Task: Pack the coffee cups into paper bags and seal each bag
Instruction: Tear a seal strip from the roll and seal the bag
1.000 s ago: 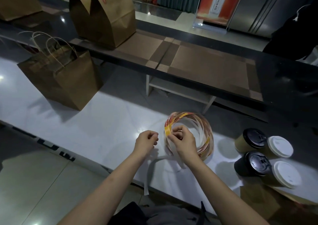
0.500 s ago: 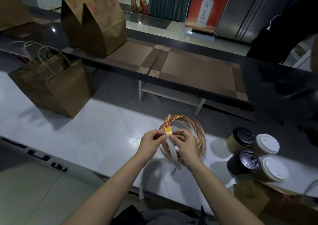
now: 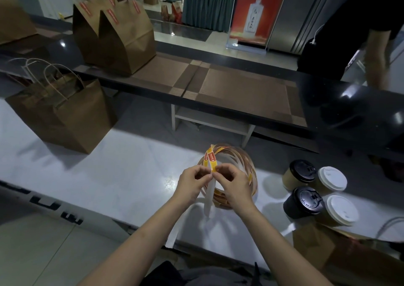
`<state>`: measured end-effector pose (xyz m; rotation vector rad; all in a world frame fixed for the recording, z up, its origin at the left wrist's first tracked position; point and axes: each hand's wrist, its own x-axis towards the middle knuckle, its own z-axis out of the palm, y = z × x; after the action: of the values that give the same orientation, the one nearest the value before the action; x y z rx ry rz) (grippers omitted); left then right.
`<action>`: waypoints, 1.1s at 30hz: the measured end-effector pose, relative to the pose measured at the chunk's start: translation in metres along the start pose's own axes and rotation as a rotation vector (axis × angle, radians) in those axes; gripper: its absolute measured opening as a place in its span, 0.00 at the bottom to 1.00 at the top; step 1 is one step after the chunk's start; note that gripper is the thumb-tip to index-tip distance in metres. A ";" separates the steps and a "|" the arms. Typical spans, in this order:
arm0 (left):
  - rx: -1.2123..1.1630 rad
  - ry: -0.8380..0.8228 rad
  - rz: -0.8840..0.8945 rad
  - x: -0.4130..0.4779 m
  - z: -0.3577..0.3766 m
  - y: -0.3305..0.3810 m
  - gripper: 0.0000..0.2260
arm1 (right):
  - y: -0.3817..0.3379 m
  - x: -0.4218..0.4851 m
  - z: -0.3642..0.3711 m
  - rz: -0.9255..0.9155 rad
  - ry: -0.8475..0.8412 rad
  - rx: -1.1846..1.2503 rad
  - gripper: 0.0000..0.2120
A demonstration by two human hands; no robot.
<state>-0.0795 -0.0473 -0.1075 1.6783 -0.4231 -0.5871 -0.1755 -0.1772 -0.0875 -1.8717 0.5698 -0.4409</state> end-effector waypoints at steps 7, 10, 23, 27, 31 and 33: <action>0.063 -0.020 0.049 0.001 0.003 0.001 0.06 | 0.009 0.006 -0.008 -0.117 -0.015 -0.171 0.04; 0.069 -0.021 0.051 0.002 0.004 0.002 0.07 | 0.009 0.006 -0.010 -0.171 0.000 -0.241 0.03; 0.174 0.015 0.020 -0.003 0.006 0.004 0.07 | -0.009 0.019 -0.020 -0.215 0.147 -0.348 0.05; 0.190 0.041 -0.007 -0.005 0.005 0.003 0.05 | -0.024 0.033 -0.031 -0.325 0.176 -0.447 0.02; 0.178 0.057 -0.019 -0.007 0.003 0.001 0.05 | -0.045 0.046 -0.041 -0.386 0.223 -0.497 0.03; 0.167 0.060 -0.031 -0.007 0.001 -0.001 0.05 | -0.052 0.050 -0.044 -0.408 0.230 -0.511 0.02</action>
<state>-0.0860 -0.0437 -0.1073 1.8599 -0.4127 -0.5342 -0.1495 -0.2232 -0.0212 -2.4617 0.4777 -0.8478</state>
